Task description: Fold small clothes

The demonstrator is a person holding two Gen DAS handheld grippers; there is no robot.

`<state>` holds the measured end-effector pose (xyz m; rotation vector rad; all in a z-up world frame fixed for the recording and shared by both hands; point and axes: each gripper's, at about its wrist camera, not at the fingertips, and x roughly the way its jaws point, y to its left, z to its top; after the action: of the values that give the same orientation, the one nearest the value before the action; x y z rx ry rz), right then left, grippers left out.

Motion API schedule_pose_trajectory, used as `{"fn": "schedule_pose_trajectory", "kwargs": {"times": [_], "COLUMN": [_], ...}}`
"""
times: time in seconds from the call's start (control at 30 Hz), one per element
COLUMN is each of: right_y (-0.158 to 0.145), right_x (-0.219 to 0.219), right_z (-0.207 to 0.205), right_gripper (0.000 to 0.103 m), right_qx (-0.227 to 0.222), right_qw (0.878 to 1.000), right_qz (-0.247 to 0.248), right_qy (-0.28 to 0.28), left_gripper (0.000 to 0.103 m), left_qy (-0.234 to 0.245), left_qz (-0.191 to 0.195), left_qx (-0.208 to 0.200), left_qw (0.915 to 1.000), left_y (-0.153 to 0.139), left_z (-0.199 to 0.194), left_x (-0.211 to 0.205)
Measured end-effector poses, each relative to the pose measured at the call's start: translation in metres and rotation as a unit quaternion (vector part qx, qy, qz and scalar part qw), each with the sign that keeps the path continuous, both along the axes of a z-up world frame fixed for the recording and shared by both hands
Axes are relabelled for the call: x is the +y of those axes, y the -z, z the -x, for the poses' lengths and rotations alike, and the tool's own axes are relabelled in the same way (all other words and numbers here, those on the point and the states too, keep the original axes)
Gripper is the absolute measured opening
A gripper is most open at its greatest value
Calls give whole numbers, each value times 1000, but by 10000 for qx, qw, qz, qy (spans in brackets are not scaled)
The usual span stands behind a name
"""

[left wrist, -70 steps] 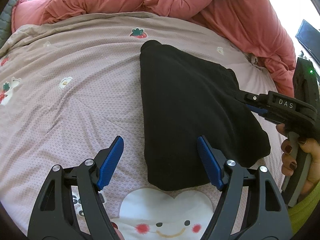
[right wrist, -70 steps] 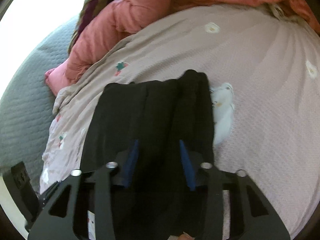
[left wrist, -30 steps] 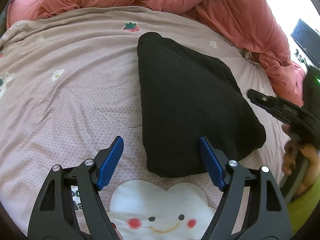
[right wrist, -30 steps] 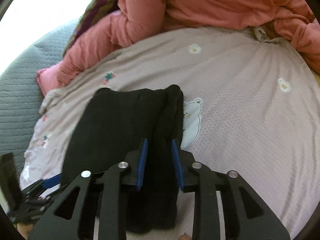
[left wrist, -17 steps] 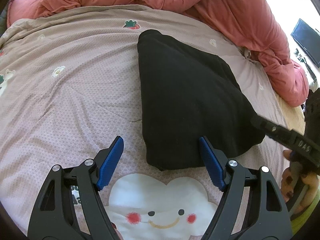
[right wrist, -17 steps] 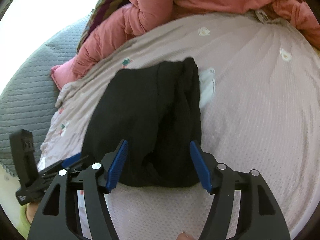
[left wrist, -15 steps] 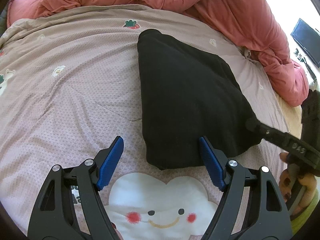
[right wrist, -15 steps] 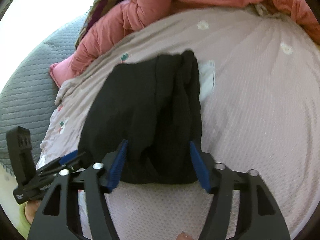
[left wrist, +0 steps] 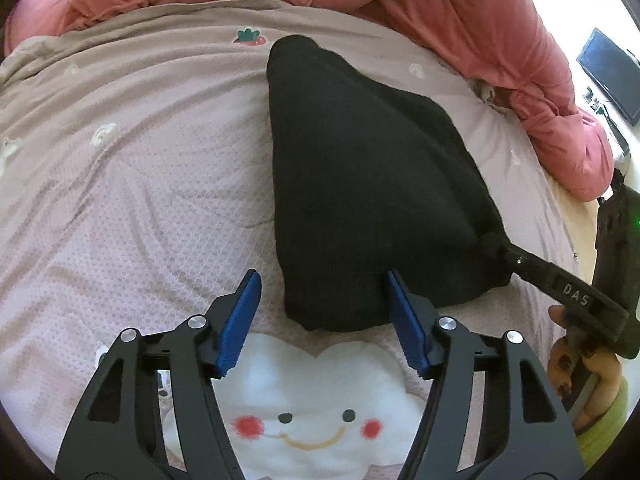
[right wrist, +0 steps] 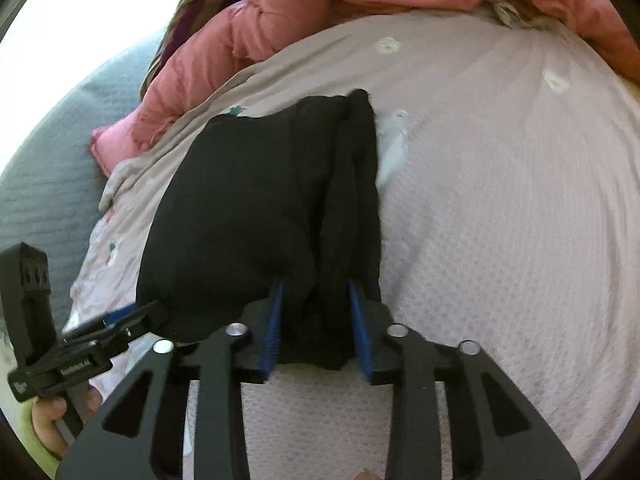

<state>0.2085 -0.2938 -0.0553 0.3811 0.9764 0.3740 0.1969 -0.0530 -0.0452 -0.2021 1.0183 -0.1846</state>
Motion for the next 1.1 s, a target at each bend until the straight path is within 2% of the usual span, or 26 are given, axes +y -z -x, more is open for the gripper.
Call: {"fn": "schedule_pose_trajectory", "kwargs": {"times": [0.07, 0.13, 0.2, 0.27, 0.4, 0.47, 0.77, 0.97, 1.1], "right_y": [-2, -6, -10, -13, -13, -14, -19, -25, -32], "right_x": [3, 8, 12, 13, 15, 16, 14, 10, 8], "right_z": [2, 3, 6, 9, 13, 14, 15, 20, 24], "right_gripper": [34, 40, 52, 59, 62, 63, 80, 94, 97], "right_qx": [-56, -115, -212, -254, -339, -352, -352, -438, -517], "right_qw": [9999, 9993, 9974, 9960, 9940, 9935, 9923, 9917, 9913], "right_qz": [134, 337, 673, 836, 1019, 1066, 1152, 1132, 1101], "right_qy": [34, 61, 121, 176, 200, 211, 287, 432, 511], "left_gripper": [58, 58, 59, 59, 60, 60, 62, 69, 78], "left_qy": [3, 18, 8, -5, -3, 6, -42, -114, -189], "left_qz": [8, -22, -23, -17, -27, -47, -54, -57, -83], "left_qx": [0, -19, -24, -23, -19, -18, -24, -46, -77], "left_qw": [10000, 10000, 10000, 10000, 10000, 10000, 10000, 9999, 9998], "left_y": [0, 0, -1, 0, 0, 0, -3, -6, -9], "left_z": [1, 1, 1, 2, 3, 3, 4, 8, 11], "left_x": [1, 1, 2, 2, 2, 2, 4, 8, 12]}}
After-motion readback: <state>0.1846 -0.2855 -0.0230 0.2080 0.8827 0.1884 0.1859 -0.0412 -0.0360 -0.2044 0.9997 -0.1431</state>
